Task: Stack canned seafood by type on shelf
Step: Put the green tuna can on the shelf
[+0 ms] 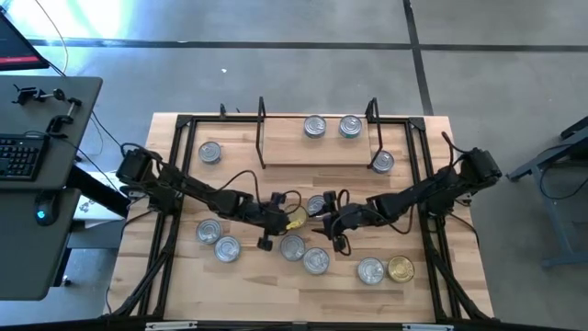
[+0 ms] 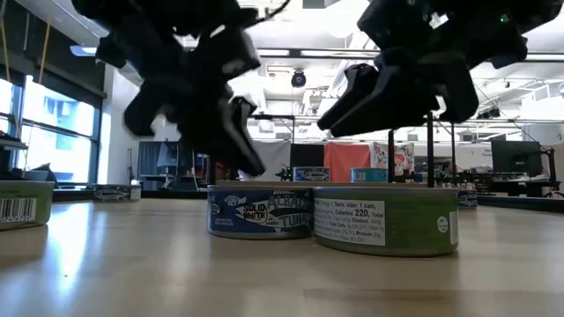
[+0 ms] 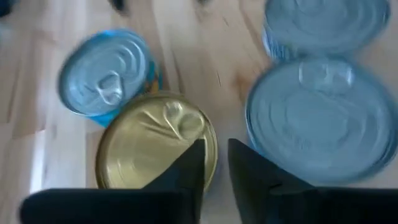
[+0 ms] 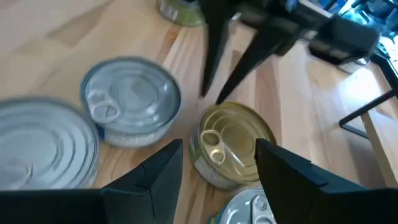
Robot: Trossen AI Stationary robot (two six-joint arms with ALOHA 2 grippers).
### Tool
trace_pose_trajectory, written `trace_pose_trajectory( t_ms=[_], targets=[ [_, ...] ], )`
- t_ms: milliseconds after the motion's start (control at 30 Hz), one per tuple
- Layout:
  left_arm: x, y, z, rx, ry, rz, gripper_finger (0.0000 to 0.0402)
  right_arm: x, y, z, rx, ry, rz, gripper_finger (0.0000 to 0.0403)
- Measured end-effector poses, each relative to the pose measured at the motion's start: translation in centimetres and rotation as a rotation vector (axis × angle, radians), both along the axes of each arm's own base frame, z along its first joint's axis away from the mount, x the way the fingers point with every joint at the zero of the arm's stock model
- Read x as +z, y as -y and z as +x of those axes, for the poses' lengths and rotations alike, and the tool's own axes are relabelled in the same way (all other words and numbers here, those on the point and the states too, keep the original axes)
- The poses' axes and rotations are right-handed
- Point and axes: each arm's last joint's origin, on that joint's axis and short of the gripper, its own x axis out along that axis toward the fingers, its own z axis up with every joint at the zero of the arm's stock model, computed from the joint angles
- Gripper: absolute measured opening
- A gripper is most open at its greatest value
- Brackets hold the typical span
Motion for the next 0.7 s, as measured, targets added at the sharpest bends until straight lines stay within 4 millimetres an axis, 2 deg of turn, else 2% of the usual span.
trace_pose_trajectory(
  t_ms=[133, 233, 333, 467, 700],
  targets=[
    [-1.5, -0.2, 0.2, -0.049, -0.039, 0.099, 0.0106, 0.0, -0.2, -0.1, -0.009, -0.004, 0.025, 0.0193],
    [-2.3, -0.5, 0.5, -0.038, -0.045, 0.182, 0.0111, -0.1, -0.4, -0.2, -0.015, -0.011, 0.043, 0.0193],
    [-2.7, -0.6, 0.8, -0.021, -0.036, 0.231, 0.0085, -0.1, -0.4, -0.2, -0.002, -0.011, 0.036, 0.0193],
    [-2.7, -0.6, 1.0, -0.044, -0.012, 0.248, 0.0017, -0.1, -0.2, -0.1, 0.028, -0.007, -0.044, 0.0193],
    [-2.2, -1.4, 1.5, -0.007, 0.053, 0.209, 0.0003, -0.2, 1.0, 0.2, 0.000, -0.013, -0.091, 0.0204]
  ],
)
